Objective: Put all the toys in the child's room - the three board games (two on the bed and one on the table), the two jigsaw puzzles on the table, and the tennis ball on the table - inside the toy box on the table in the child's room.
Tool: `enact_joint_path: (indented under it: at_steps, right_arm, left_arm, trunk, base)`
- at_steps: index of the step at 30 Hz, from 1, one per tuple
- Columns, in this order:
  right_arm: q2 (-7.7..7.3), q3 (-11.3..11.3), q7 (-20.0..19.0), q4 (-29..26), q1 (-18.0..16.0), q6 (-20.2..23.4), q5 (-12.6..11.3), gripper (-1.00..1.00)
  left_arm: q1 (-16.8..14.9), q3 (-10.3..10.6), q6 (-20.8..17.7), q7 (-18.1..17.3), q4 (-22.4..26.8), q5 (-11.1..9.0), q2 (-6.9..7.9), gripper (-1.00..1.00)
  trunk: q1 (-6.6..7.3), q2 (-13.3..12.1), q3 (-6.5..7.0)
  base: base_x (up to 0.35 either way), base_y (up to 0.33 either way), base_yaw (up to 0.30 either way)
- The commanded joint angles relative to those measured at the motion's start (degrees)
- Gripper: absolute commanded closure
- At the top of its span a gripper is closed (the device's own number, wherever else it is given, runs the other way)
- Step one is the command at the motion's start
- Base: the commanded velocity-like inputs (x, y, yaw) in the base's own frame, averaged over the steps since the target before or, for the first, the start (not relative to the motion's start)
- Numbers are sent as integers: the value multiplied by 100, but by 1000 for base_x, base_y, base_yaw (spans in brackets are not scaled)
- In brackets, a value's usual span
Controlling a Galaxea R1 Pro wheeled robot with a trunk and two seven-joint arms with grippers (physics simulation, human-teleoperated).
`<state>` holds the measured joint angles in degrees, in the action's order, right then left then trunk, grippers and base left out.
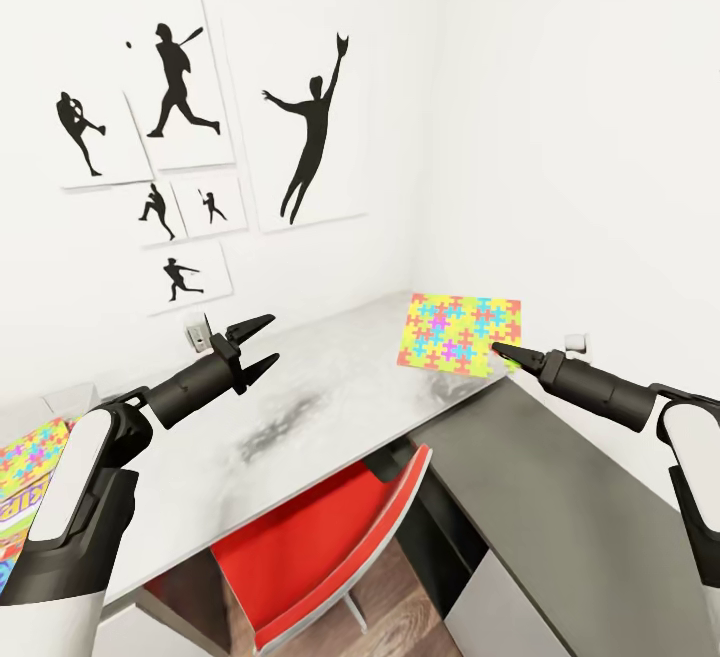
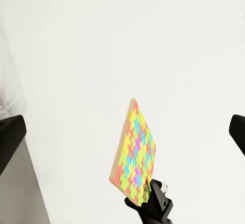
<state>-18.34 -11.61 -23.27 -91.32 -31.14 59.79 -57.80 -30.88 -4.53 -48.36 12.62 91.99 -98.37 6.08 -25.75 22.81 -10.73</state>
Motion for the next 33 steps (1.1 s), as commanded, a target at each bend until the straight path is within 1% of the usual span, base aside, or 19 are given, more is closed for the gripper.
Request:
enact_joint_path:
  at_steps: [1,17,26,29,33]
  right_arm:
    - [0,-5,-58,-17,-3,21,59,100]
    - [-3,-16,-63,-96,26,21,47,100]
    - [23,-18,-97,-98,41,21,31,100]
    - [121,-86,-81,-87,2,21,46,100]
    - [139,-86,-81,-87,2,21,46,100]
  left_arm:
    - [-6,-9,-19,56,2,-59,-1,-100]
    - [2,-37,-16,63,-4,-55,-1,-100]
    - [-12,44,-16,73,7,-55,-23,-100]
    - [86,39,-7,83,-91,-63,75,-100]
    - [153,39,-7,83,-103,-63,85,-100]
  trunk:
    - [-4,11,-2]
    - [-4,11,148]
    - [-4,11,193]
    - [-4,11,193]
    - [-4,11,193]
  base:
    - [0,0,0]
    - [0,0,0]
    - [0,0,0]
    - [0,0,0]
    - [0,0,0]
